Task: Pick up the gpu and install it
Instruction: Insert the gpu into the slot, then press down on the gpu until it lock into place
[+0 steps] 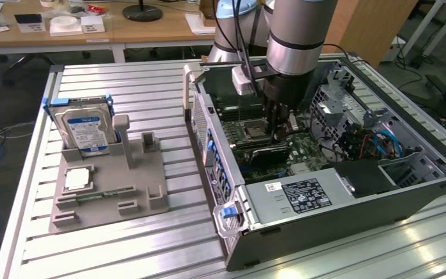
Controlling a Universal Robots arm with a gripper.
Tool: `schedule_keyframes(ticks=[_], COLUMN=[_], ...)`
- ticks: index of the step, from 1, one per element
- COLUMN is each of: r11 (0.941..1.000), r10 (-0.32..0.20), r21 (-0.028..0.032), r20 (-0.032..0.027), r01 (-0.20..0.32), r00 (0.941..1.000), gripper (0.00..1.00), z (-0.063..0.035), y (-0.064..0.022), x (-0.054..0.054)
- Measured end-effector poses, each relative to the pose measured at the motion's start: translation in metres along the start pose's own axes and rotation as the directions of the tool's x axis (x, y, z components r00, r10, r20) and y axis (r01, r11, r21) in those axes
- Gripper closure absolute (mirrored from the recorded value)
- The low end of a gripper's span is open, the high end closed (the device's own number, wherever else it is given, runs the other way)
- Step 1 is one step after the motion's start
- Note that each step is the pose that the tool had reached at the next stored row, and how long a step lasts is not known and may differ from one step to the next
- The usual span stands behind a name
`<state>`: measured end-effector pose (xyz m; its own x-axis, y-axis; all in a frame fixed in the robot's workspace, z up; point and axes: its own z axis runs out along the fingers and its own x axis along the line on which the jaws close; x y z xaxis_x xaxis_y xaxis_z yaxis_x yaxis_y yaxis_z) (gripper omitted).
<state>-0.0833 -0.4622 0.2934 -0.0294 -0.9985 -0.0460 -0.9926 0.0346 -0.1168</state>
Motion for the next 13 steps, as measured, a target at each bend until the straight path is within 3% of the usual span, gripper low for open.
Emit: schedule_keyframes(ticks=[5,13], r11=[1.0,1.0], r10=[0.0,0.0], r21=[-0.0001,-0.0001], r20=[-0.0001,-0.0002], r01=[0.0,0.0], r00=[1.0,1.0], gripper=[0.9,0.89], z=[0.0,0.0], y=[0.0001,0.0001], x=[0.0,0.0])
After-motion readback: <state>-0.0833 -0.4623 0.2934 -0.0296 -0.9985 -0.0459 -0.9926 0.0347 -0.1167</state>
